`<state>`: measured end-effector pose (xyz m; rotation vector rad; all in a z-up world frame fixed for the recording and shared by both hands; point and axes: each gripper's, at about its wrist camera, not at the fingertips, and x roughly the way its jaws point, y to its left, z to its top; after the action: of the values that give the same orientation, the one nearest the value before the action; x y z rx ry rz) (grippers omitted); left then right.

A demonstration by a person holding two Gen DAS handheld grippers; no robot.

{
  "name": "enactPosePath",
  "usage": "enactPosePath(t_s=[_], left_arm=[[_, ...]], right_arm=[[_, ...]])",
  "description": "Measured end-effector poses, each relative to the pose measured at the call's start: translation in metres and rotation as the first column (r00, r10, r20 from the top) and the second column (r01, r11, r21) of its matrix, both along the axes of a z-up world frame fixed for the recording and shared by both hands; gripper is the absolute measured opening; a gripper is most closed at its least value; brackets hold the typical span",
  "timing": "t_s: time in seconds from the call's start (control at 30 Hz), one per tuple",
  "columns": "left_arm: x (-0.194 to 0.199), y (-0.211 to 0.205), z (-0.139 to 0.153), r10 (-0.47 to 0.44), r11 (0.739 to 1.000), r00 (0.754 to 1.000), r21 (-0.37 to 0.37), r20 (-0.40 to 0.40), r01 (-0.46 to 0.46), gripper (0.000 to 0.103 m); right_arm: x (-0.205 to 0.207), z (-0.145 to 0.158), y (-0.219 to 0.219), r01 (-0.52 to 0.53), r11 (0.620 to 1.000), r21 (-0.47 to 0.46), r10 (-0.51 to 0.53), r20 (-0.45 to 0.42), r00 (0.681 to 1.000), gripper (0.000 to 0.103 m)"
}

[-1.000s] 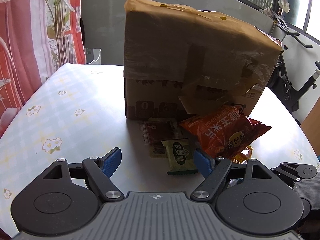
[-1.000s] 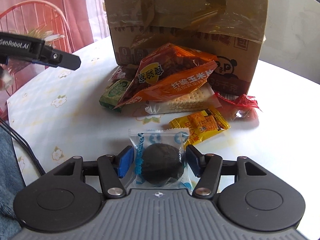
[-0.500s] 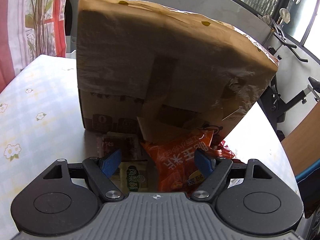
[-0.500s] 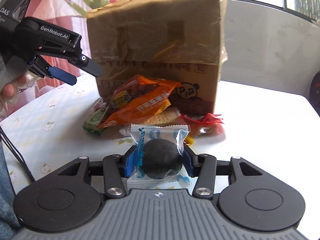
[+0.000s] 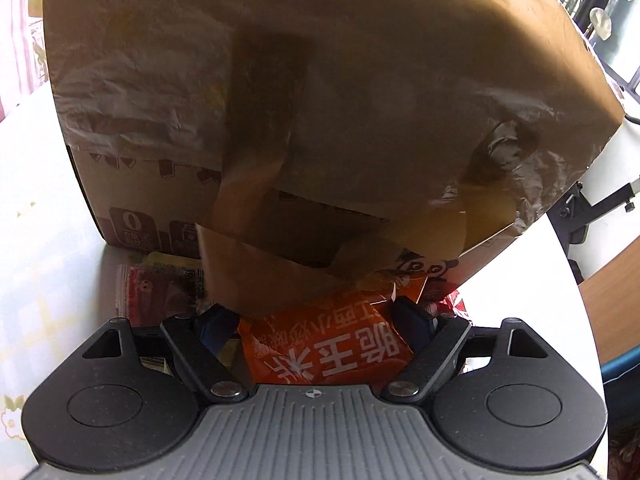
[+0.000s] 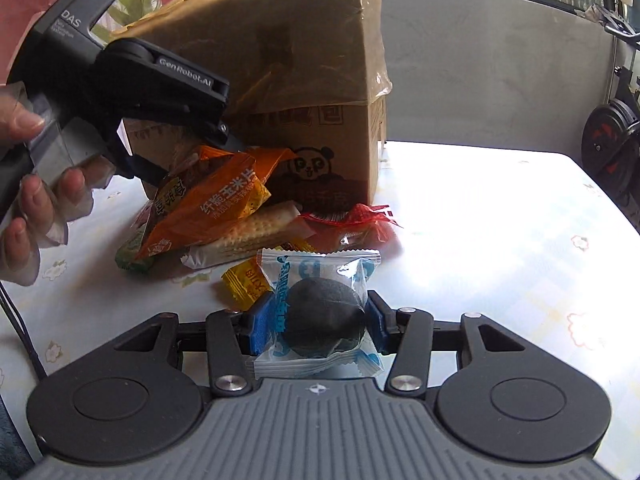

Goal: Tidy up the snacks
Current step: 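Close the left tool on the orange corn chip bag and lift it, then carry both packets over the box and open both tools to release them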

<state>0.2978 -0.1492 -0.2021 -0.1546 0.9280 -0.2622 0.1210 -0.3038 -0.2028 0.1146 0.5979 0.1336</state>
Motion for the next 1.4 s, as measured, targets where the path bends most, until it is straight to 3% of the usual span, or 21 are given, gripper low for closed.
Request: enactPosePath(t_s=[0.13,0.2,0.4,0.6,1.07,1.23,1.4], left_arm=[[-0.009,-0.001,-0.017,-0.039,0.998,0.999,-0.044,-0.035,0.038,0.096],[-0.015,-0.007,-0.025,-0.072,0.997,0.996,-0.012,-0.057,0.072,0.094],[-0.04,-0.01,-0.018,-0.165,0.986,0.986,0.032,0.039,0.164,0.076],[-0.057,0.012,-0.002,-0.167,0.986,0.984,0.01,0.065,0.167,0.073],[-0.087,0.052,0.022,-0.17,0.985,0.978,0.054,0.121,0.165,0.073],[-0.09,0.074,0.044,-0.131,0.991,0.97,0.06,0.206,0.122,0.073],[-0.093,0.103,0.089,-0.143,0.988,0.93,0.106,0.339,0.113,0.073]], right_arm=[[0.0,-0.001,-0.007,0.013,0.999,0.037,-0.013,-0.002,1.0,0.05],[0.001,-0.002,-0.008,0.013,0.999,0.042,-0.013,-0.01,1.0,0.05],[0.003,-0.003,-0.01,0.007,0.999,0.049,-0.006,-0.028,1.0,0.05],[0.006,-0.004,-0.01,0.01,0.998,0.057,-0.008,-0.035,0.999,0.05],[0.008,-0.005,-0.002,0.012,1.0,0.028,-0.011,-0.034,0.999,0.05],[0.004,-0.004,0.001,0.03,0.999,0.015,-0.03,-0.014,0.999,0.05],[0.005,0.005,0.0,0.045,0.999,0.006,-0.045,-0.017,0.999,0.05]])
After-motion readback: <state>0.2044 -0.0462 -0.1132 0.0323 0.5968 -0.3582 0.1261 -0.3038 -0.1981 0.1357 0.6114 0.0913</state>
